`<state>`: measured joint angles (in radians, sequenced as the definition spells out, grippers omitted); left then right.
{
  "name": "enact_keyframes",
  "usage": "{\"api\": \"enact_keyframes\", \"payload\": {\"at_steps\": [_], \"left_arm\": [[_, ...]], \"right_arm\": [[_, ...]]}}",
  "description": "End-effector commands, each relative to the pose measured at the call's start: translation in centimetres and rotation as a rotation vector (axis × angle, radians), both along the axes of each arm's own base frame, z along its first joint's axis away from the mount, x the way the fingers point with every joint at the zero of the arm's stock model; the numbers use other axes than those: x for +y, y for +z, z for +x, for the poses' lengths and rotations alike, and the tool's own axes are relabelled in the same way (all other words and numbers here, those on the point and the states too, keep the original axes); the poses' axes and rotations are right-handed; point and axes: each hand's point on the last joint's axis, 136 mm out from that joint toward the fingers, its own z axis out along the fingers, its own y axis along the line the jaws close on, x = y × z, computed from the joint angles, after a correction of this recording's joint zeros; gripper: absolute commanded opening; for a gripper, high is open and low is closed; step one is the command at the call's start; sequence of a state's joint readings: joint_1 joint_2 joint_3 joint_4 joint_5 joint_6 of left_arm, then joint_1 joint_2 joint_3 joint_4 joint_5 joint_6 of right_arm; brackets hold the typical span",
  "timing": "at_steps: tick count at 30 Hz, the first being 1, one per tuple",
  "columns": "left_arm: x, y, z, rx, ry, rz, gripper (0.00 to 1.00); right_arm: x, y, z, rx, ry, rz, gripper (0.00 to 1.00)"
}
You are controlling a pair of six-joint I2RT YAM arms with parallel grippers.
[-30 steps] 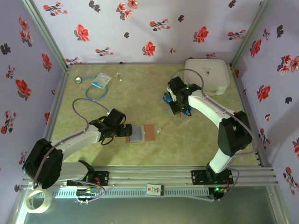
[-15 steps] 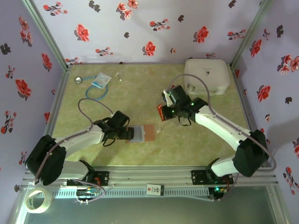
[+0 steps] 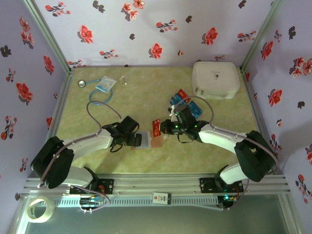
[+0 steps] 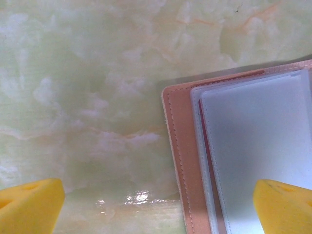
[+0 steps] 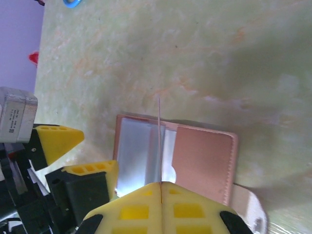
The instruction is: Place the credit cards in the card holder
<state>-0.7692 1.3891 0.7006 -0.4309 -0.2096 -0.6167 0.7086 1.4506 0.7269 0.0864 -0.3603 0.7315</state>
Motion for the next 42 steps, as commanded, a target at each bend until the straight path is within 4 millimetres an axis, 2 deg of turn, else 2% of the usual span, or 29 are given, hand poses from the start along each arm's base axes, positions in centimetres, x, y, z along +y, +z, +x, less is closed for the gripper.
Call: {"api": "enact_keyframes", "payload": {"at_steps": [1,10,18,29,42], "left_arm": [[-0.2,0.3,0.5,-0.018,-0.022,0.035,1.00],[0.0,-0.4,0.4,-0.011,-0.024,0.059,1.00],[1.0,-0.9,0.0,-0.011,-0.005,0.085,1.00],[2.0,-1.5,-0.4,-0.004,0.013,0.117,1.00],[2.5,-0.9,-0.4,-0.018,0.027,0.118,1.00]], "right_arm": [[1.3,0.1,0.1,0.008,-0.005,0.078,0.00],[1.2,-2.8,-0.1,0.056,-0.016,0.059,0.00],[0.6,-4.4,-0.4,0.077,-0.029,0.030,0.00],[0.3,-5.2,-0.5,0.089,-0.038,0.013,0.00],[0.4,-4.6,-0.4,0.080,-0.043,0.025,0.00]]}}
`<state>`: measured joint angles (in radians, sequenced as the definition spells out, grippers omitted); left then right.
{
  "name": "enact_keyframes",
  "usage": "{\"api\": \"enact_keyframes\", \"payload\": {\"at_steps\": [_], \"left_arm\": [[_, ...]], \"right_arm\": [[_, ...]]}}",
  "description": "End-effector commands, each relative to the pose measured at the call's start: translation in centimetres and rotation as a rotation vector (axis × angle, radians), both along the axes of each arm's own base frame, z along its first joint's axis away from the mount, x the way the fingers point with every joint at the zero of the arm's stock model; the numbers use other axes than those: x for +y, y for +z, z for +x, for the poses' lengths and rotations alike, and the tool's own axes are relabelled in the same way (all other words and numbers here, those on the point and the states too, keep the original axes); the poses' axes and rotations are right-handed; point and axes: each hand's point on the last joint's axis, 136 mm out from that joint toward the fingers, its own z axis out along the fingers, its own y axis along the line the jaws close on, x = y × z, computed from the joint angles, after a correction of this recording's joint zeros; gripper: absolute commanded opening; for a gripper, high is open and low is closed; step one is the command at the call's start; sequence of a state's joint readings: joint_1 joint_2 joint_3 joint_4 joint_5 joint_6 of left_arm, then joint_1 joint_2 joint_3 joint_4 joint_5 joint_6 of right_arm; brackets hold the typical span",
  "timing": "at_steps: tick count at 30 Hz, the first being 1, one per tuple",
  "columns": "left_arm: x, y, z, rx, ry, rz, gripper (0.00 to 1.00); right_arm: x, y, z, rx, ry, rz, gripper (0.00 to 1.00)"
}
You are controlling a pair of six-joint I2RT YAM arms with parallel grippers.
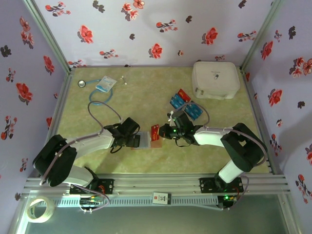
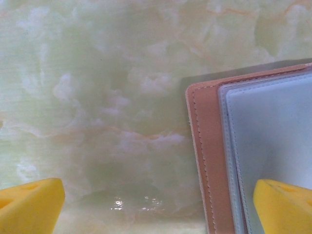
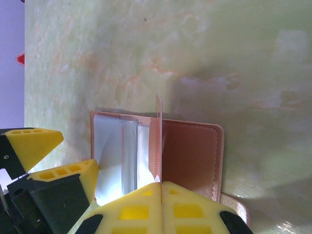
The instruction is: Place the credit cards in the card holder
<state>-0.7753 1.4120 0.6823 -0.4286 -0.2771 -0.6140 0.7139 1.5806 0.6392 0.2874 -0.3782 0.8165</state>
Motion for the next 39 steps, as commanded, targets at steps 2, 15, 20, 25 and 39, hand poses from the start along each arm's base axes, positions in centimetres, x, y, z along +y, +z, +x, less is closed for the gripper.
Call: {"api": "enact_keyframes", "payload": {"at_steps": [2,15,20,25,39], "left_arm": [[1.3,-0.1,-0.5,-0.001,0.015,0.044,1.00],[1.5,-0.2,-0.6,0.001,0.018,0.044,1.00],[1.5,-0.2,-0.7,0.000,0.022,0.043,1.00],[1.6,-0.3,-0.7,0.002,0.025,0.044,1.00],[1.8,-0.6,-0.9,0.011,0.033,0.050,1.00]], "right_arm": [[0.2,0.3,-0.1,-0.002,-0.005,0.016,0.00],[1.5,3.2,0.0,-0.048,0.019,0.140,0.00],[2.0,3.0,-0.1,-0.054,0.026,0.178,0.00],[2.4,2.4,-0.1,-0.062,0.035,0.227,0.00],[2.8,0.3,-0.8,-0.023,0.047,0.280,0.00]]}}
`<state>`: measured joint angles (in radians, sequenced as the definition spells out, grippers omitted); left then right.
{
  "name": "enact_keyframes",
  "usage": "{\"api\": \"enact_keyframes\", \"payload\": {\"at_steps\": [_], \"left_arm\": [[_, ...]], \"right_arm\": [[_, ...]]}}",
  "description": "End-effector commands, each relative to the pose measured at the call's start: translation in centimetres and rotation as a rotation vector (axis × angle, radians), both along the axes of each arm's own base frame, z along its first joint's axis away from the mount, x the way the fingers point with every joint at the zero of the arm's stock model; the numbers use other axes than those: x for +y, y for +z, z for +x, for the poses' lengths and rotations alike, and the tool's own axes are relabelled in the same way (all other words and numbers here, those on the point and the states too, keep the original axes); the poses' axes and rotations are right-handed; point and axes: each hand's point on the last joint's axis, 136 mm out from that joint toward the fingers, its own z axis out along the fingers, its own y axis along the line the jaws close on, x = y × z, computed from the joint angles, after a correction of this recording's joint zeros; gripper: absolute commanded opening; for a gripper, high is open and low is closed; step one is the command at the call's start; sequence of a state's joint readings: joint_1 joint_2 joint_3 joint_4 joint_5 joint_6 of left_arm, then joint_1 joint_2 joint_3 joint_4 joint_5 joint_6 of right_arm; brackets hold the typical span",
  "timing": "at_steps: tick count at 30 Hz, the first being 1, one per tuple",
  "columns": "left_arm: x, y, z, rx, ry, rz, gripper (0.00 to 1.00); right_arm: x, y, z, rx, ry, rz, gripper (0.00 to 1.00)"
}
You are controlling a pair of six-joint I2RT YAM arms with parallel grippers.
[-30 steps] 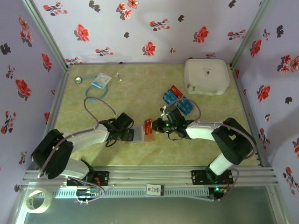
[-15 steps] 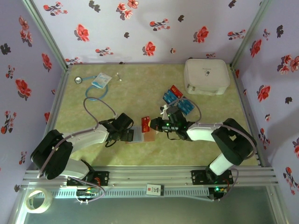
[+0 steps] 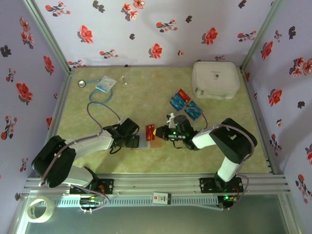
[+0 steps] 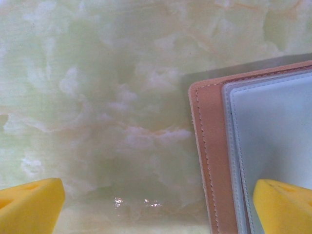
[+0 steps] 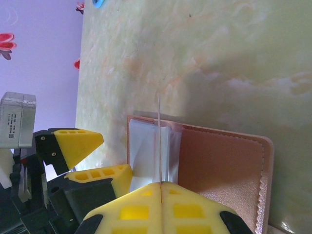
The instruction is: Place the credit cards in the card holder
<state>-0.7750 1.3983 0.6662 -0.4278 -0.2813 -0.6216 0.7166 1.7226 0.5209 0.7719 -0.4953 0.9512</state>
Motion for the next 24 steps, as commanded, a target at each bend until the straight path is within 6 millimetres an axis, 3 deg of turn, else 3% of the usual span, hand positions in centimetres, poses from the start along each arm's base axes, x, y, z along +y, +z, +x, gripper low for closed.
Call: {"api": "enact_keyframes", "payload": {"at_steps": [1,24], "left_arm": [[1.5,-0.5,-0.7,0.013,0.025,0.049,1.00],[1.6,-0.6,-0.8,0.015,0.030,0.050,1.00]], "right_arm": [[0.6,0.2,-0.4,-0.008,0.021,0.046,0.00],[0.9,-1.4,-1.4,0.053,0.049,0.071,0.00]]}}
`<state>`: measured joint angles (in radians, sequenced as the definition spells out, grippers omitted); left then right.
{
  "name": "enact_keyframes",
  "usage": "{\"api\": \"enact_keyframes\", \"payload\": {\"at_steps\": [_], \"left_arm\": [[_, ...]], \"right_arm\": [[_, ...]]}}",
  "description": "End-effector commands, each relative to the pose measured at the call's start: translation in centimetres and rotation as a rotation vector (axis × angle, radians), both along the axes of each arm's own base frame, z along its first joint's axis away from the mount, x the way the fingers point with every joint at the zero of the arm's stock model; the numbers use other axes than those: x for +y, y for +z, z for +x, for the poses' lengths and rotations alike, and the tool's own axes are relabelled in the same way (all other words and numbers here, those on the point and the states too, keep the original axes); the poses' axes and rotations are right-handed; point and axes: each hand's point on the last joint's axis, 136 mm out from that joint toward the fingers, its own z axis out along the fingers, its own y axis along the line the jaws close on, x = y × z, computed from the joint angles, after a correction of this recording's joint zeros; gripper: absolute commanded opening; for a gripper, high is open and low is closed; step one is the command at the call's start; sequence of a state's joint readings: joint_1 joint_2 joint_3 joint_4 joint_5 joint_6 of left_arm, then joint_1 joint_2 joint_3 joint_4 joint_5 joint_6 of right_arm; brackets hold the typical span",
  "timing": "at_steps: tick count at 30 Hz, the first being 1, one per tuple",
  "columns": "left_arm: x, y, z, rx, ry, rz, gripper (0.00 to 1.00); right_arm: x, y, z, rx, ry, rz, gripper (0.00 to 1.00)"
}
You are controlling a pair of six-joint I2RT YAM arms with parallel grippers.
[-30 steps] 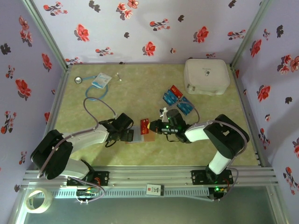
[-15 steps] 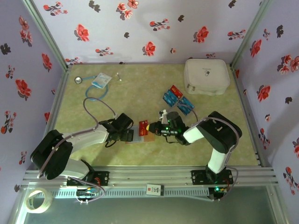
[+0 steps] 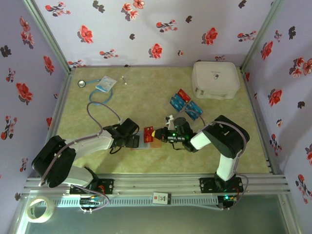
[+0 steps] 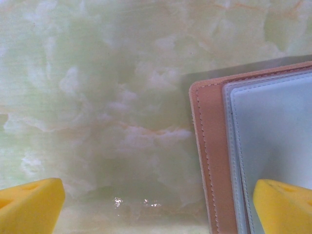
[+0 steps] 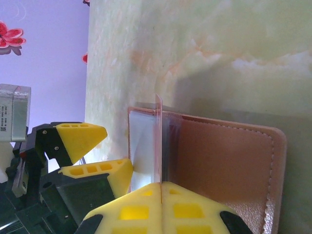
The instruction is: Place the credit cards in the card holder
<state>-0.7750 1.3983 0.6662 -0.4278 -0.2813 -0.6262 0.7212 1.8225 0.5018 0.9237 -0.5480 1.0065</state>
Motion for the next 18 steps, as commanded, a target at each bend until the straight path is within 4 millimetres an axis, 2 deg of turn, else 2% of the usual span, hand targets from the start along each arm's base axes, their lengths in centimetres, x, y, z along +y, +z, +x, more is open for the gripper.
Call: {"api": "enact_keyframes", "payload": {"at_steps": [1,18], "left_arm": [[1.55,-0.55,-0.77,0.014,0.026,0.050,1.00],[1.59,-0.54,-0.82,0.012,0.025,0.048,1.00]], "right_arm": [[0.30,-0.19,-0.72,0.014,0.020,0.019,0.00],[-0.41,-1.01,-1.28,0.016,0.018,-0.014,0.00]]}}
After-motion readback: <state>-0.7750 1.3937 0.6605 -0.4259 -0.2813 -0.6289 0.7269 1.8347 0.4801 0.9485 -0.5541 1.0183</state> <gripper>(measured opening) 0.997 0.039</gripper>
